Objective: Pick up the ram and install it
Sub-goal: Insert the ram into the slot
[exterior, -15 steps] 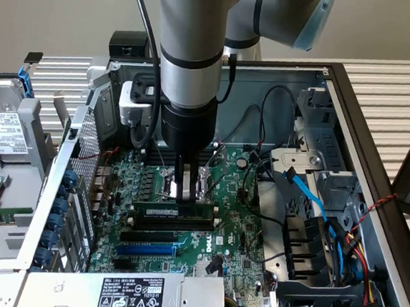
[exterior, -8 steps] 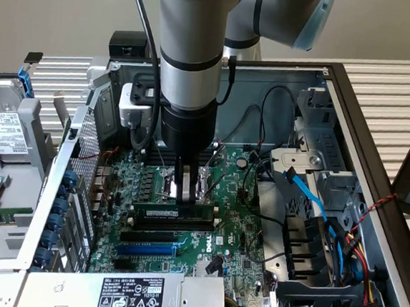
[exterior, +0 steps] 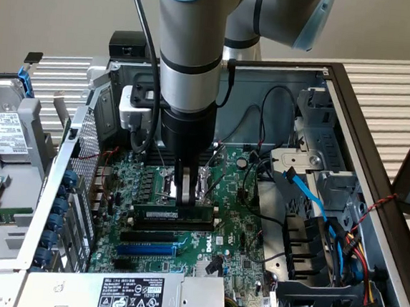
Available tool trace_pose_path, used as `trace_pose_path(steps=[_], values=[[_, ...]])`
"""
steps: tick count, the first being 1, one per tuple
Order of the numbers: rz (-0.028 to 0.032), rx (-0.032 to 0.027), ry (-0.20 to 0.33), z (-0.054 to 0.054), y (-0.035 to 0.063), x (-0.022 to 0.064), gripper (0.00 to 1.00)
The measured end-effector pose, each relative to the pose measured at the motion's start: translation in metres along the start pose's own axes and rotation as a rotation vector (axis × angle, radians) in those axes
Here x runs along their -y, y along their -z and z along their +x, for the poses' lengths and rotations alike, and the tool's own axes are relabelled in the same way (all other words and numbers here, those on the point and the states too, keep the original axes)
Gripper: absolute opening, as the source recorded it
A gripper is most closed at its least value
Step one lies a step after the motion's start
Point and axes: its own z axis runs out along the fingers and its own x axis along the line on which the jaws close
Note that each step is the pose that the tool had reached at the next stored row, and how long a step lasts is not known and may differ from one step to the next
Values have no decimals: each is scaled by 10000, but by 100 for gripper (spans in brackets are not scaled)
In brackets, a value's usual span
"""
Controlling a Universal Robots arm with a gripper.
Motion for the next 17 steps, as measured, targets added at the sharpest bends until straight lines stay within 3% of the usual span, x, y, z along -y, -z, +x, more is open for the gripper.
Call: trace_pose_path(steps=[4, 10, 17], values=[[4, -2, 0, 0, -4, 0, 13], [57, -43, -1, 0, -6, 0, 13], [61, -44, 0, 0, -7, 0, 13]])
